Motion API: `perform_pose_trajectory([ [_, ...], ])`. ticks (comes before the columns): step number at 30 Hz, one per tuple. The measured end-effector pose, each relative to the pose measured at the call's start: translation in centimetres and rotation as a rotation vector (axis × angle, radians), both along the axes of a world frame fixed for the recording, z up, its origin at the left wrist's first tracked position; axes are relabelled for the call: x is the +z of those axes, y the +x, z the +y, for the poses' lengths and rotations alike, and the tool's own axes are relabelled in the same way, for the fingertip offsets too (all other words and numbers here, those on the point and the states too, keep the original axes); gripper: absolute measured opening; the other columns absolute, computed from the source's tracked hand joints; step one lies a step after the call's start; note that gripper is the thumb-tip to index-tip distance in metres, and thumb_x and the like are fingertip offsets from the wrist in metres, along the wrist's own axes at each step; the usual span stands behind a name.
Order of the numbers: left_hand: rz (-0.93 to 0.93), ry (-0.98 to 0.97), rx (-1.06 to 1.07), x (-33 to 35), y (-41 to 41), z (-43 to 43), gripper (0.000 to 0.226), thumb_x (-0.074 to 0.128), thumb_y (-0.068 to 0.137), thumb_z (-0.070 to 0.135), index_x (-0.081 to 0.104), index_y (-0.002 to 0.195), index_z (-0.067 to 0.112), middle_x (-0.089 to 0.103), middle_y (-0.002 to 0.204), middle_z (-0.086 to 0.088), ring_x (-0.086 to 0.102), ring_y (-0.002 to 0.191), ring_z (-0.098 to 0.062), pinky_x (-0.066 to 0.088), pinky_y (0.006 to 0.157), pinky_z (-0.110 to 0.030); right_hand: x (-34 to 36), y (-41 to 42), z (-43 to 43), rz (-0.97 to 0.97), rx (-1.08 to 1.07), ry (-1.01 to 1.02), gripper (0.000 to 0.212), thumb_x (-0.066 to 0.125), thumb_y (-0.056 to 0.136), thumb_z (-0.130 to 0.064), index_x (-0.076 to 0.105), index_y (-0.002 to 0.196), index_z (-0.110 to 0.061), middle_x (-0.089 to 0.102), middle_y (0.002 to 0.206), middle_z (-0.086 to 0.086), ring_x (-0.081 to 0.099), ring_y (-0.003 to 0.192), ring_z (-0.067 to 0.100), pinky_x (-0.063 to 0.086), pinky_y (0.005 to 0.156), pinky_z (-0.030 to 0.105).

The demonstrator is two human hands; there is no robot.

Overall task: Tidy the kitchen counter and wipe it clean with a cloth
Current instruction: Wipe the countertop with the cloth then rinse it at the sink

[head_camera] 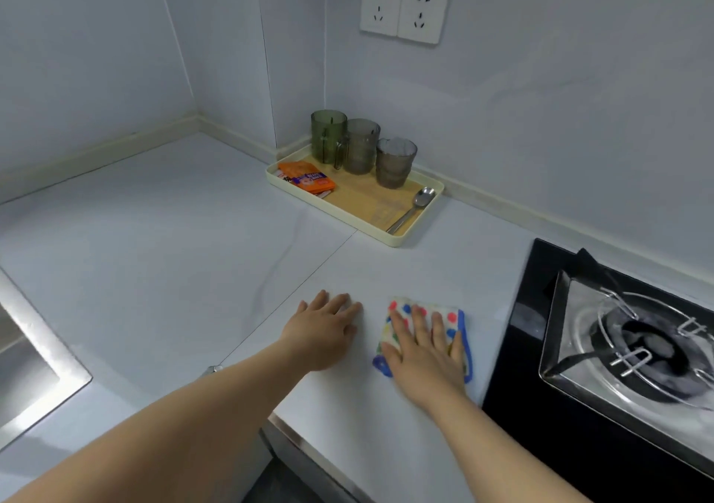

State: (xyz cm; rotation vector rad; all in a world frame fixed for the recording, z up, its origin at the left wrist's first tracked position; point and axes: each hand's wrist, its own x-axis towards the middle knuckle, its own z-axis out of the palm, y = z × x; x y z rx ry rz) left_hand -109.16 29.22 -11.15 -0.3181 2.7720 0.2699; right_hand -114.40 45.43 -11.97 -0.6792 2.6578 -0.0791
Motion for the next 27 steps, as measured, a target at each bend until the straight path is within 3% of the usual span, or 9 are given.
perform_pose_trajectory([
  [6,-0.031,0.009,-0.041,0.1,2.5,1.2,0.050,0.017,0.103,0.032,0.004,0.152,0.028,-0.002,0.160,0.005,-0.006,0.148,-0.025,0.002,0.120,-0.041,0.5,5.6,0.9,-0.039,0.068,0.010,0.057,0.017,0.100,-0.048,-0.012,0.148,-0.039,-0.022,0.157,-0.008,-0.022,0.145,0.019,-0.015,0.116,0.044],
  [12,-0.028,0.029,-0.153,-0.1,9.4,3.0,0.051,0.018,0.104,0.032,0.003,0.152,0.027,-0.005,0.160,0.004,-0.008,0.148,-0.024,0.000,0.120,-0.038,0.8,9.4,1.0,-0.043,-0.157,0.029,0.057,0.012,0.100,-0.048,-0.015,0.149,-0.035,-0.024,0.156,-0.007,-0.021,0.145,0.023,-0.015,0.116,0.047],
  [17,-0.010,0.035,-0.218,-0.2,11.7,2.4,0.051,0.019,0.104,0.029,0.004,0.152,0.023,-0.003,0.160,0.003,-0.006,0.148,-0.024,0.003,0.119,-0.037,0.6,14.2,0.9,-0.022,-0.056,-0.015,0.055,0.016,0.101,-0.046,-0.009,0.149,-0.037,-0.018,0.158,-0.009,-0.018,0.146,0.019,-0.012,0.116,0.044],
  [22,0.006,0.043,-0.255,-1.3,12.8,2.3,0.051,0.019,0.103,0.030,0.008,0.152,0.020,0.002,0.160,0.002,-0.001,0.147,-0.027,0.009,0.120,-0.040,0.4,15.6,6.1,0.033,-0.215,0.014,0.055,0.015,0.101,-0.045,-0.010,0.149,-0.036,-0.015,0.158,-0.011,-0.015,0.146,0.011,-0.009,0.118,0.037],
  [25,0.015,0.023,-0.268,-1.5,13.6,2.9,0.051,0.018,0.103,0.030,0.007,0.152,0.019,0.001,0.160,0.002,-0.002,0.147,-0.027,0.008,0.120,-0.040,0.1,17.0,4.9,0.026,-0.311,-0.016,0.057,0.015,0.100,-0.046,-0.012,0.149,-0.035,-0.018,0.158,-0.007,-0.018,0.146,0.017,-0.011,0.118,0.042],
  [27,0.010,0.028,-0.260,-1.3,13.8,3.1,0.051,0.018,0.103,0.030,0.005,0.152,0.020,0.000,0.160,0.002,-0.004,0.147,-0.027,0.006,0.120,-0.040,0.0,18.0,3.1,0.010,-0.262,-0.035,0.059,0.017,0.100,-0.046,-0.013,0.149,-0.034,-0.019,0.158,-0.005,-0.019,0.146,0.020,-0.013,0.117,0.044],
])
